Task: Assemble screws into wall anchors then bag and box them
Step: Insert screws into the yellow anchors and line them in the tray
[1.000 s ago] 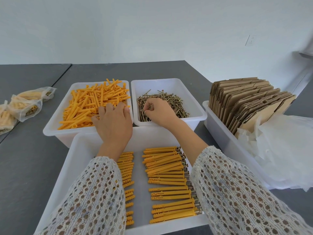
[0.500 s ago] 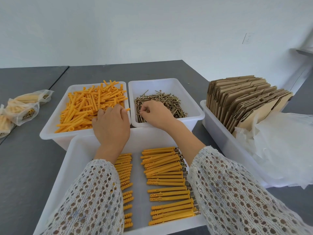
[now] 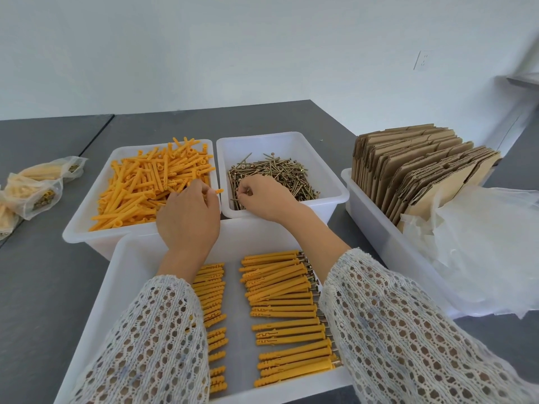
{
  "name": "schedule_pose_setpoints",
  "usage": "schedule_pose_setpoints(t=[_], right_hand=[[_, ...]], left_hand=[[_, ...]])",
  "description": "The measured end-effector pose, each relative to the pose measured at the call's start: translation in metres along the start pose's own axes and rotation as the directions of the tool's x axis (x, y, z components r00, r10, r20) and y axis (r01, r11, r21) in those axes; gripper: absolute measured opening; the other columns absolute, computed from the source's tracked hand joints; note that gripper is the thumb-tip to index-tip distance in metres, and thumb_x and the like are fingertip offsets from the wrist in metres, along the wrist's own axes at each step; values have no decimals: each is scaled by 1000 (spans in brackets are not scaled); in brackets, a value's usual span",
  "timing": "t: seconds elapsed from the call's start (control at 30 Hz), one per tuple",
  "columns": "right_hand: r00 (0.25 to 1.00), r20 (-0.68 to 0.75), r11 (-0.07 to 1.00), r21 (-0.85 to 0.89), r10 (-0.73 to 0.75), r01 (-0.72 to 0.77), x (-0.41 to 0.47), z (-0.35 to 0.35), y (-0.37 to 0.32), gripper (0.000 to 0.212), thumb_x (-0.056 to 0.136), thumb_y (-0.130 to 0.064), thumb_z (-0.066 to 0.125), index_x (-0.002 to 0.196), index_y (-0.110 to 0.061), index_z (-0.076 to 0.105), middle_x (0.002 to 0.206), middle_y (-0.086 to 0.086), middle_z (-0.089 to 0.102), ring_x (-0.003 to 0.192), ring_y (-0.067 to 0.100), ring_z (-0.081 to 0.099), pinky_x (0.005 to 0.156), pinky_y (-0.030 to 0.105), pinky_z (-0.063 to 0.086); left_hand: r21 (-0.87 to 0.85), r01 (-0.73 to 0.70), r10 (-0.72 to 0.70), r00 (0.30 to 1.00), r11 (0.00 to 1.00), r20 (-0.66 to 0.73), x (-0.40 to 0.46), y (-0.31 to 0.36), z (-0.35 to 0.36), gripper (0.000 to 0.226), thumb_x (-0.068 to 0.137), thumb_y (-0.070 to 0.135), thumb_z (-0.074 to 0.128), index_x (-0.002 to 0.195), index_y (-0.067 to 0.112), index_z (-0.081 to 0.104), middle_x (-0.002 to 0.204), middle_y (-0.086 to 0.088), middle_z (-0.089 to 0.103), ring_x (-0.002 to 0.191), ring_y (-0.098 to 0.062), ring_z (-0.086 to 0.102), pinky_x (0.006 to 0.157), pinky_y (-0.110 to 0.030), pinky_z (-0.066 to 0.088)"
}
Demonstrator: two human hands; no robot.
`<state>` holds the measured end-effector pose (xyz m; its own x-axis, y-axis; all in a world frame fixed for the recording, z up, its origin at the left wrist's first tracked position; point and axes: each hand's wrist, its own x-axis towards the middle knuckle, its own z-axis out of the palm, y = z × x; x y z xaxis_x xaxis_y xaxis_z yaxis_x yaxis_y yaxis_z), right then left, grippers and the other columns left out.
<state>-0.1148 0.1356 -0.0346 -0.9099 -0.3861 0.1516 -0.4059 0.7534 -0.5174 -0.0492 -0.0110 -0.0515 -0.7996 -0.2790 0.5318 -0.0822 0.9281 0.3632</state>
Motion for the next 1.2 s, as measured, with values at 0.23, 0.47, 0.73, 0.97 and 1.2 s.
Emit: schedule_pose_setpoints(t=[0.23, 0.47, 0.73, 0.97, 1.2], right_hand=[[1000, 25, 1000, -14, 1, -1, -1, -1, 0, 19, 92, -15, 46, 89, -12, 65, 83, 7, 67, 65, 19, 53, 62, 32, 46], [998, 59, 1000, -12, -1, 2, -1, -4, 0, 19, 94, -19, 48, 83, -15, 62, 73, 0, 60, 63, 17, 51, 57, 29, 40], [999, 31, 998, 50, -30, 29, -5, -4, -5, 23, 89, -14, 48, 70, -4, 57, 63, 4, 47, 56, 16, 38, 55, 28, 34], [997, -45, 994, 92, -56, 60, -9, -6, -11, 23, 83, -20, 54, 67, -5, 59, 54, -4, 43, 50, 12, 35, 52, 24, 30], [993, -92, 987, 137, -76, 88, -10, -9, -14, 19, 85, -21, 57, 67, -17, 63, 57, -10, 48, 54, 7, 43, 56, 25, 33]], left_hand=[[13, -2, 2, 1000, 1000, 20, 1, -1, 1, 22, 102, 29, 42, 97, 17, 59, 59, 9, 41, 64, -25, 48, 49, -29, 26], [31, 6, -7, 1000, 999, 28, 2, -1, 1, 20, 103, 29, 39, 99, 19, 57, 59, 2, 49, 52, -21, 43, 47, -27, 27], [17, 4, -5, 1000, 1000, 15, 1, -3, 1, 19, 102, 32, 41, 100, 22, 58, 74, -4, 61, 66, -27, 52, 49, -29, 31], [-40, -10, 10, 1000, 999, -4, 2, -2, -1, 18, 103, 35, 42, 97, 27, 58, 71, 0, 59, 70, -26, 52, 48, -29, 32], [-98, -48, 46, 999, 994, -26, 0, -1, -4, 15, 102, 35, 48, 97, 27, 60, 74, 7, 53, 81, -25, 52, 48, -29, 35]])
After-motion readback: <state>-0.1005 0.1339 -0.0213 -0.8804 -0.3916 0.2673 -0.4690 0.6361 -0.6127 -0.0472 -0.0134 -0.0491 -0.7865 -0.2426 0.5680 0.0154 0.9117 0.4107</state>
